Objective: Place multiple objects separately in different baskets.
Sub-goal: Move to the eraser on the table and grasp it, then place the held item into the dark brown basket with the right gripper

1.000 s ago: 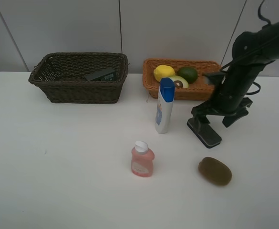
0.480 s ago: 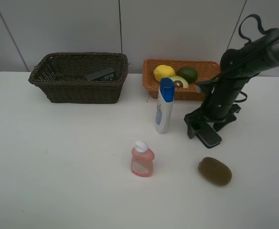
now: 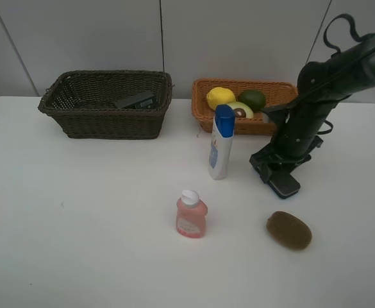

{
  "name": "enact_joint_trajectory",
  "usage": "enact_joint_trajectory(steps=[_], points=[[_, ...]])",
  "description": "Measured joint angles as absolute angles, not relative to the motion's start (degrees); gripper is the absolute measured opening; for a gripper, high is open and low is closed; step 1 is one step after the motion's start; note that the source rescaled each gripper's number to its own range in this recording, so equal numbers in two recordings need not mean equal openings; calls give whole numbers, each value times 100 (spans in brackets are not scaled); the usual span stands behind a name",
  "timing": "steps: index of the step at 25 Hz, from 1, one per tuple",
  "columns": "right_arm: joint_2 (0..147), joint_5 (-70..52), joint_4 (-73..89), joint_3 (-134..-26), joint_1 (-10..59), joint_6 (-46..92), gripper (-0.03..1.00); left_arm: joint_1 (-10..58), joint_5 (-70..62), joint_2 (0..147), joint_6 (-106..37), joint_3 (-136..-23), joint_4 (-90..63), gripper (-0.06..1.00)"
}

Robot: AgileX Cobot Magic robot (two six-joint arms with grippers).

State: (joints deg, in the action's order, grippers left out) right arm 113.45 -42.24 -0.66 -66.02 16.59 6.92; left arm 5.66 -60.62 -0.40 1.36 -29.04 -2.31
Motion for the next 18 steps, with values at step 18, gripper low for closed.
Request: enact_joint_trajectory(steps=[18], points=[[10348,-1617,2015,-8812,2426,1090,32,566,-6074,-40,136,-2904,-231,99]])
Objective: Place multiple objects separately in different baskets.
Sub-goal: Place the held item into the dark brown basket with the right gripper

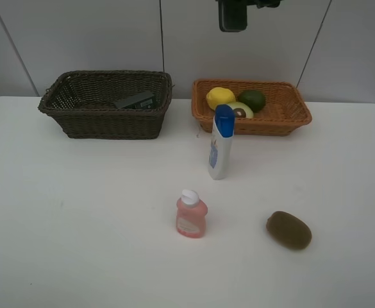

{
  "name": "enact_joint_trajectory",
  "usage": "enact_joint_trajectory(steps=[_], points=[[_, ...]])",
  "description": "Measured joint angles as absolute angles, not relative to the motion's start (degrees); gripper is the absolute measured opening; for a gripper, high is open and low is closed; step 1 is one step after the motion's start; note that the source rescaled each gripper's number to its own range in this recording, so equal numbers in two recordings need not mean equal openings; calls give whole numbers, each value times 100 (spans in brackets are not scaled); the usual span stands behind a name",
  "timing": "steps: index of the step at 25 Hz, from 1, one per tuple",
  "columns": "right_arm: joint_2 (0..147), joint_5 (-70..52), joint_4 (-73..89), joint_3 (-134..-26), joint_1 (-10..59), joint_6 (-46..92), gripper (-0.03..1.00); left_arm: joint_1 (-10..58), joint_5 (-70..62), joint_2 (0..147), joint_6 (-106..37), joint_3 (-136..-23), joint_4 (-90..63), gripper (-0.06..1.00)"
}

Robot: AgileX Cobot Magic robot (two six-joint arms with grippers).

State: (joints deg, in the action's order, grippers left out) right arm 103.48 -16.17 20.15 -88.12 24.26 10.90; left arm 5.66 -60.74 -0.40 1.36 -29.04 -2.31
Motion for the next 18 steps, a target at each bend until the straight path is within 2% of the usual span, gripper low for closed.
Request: enact_joint_trajectory(steps=[6,14,15,18], points=[[11699,-158,2082,-9700,3393,1128,32,566,-6074,-40,136,-2904,-231,99],[13755,-438,2082,-11921,3770,1105,32,566,-6074,-40,136,-2904,-231,99],[13934,-568,2109,-12141,3770,1105,36,566,-6074,-40,136,-2904,-231,99],[14177,-759,2267,-12422,3770,1076,79,566,-6074,-40,136,-2904,-231,99]])
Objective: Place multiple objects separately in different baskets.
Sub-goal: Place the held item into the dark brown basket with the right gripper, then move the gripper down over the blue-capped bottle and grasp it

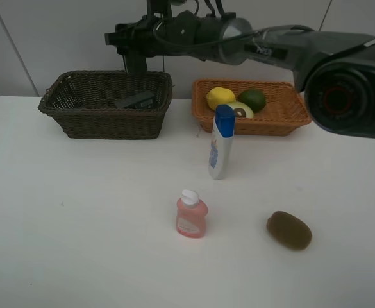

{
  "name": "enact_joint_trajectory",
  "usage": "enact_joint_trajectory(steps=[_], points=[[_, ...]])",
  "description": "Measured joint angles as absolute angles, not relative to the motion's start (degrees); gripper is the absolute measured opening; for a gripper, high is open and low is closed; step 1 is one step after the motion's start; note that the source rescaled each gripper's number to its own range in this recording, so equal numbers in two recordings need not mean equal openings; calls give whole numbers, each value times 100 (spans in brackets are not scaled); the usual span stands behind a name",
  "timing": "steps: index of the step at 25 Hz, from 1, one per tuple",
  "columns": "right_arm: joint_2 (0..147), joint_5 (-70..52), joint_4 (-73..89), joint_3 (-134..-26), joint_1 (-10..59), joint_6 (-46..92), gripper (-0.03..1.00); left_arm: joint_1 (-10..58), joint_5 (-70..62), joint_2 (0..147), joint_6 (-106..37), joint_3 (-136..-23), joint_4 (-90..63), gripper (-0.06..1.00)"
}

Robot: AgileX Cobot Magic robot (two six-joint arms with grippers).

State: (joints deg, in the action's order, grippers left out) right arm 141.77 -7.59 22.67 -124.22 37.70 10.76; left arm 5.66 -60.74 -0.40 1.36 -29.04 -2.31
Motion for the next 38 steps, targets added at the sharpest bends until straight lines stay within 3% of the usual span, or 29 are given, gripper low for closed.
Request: enact_joint_trajectory(steps=[2,5,10,21,28,38], points=[[14194,-821,2294,-12457,3770,1062,92,566,-6074,-40,136,-2904,-231,99],[14188,-858,2294,-12463,3770,1057,98,566,-6074,-40,136,-2904,-231,99],[13867,-1895,2198,-12463,3770,1039,99,566,-6074,-40,136,-2904,-231,99],[11890,-6718,644,-12545,3737,200,99,566,-6074,-40,136,-2904,-231,99],[11185,-6981,-59,-11996,3700,-287,99,566,-6074,-40,136,-2904,-231,99],[9865,-7016,-70,-9453,3700,-427,99,566,-6074,-40,136,-2904,-231,99]])
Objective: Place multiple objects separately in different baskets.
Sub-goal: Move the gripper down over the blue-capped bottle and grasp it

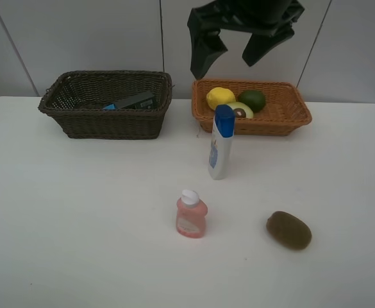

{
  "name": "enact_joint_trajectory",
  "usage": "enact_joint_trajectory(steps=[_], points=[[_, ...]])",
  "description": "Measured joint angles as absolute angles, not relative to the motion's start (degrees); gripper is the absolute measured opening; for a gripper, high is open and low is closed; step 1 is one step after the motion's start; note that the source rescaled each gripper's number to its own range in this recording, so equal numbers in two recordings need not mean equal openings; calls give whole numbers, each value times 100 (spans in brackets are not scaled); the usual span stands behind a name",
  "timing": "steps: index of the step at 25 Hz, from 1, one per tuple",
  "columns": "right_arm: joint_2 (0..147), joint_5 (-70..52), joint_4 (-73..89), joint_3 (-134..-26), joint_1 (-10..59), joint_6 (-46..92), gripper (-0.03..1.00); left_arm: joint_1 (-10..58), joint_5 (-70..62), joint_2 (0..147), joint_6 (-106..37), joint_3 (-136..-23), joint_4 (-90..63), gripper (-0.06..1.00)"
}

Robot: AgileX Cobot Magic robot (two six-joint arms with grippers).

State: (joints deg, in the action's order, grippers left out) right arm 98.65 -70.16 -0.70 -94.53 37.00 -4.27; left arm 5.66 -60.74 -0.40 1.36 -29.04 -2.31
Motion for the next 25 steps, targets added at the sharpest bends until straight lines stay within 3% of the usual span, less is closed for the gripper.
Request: enact_joint_trajectory(steps=[6,23,25], points=[[10098,-6825,-167,-8859,3700,-443,99,566,-6074,-40,136,-2904,-231,99],[11615,-5969,-310,-8837,3371,-255,99,566,-6074,-40,136,-2904,-231,99],[11647,-5958,-297,-8837,3371,-226,95,566,-6074,-40,136,-2904,-231,99]])
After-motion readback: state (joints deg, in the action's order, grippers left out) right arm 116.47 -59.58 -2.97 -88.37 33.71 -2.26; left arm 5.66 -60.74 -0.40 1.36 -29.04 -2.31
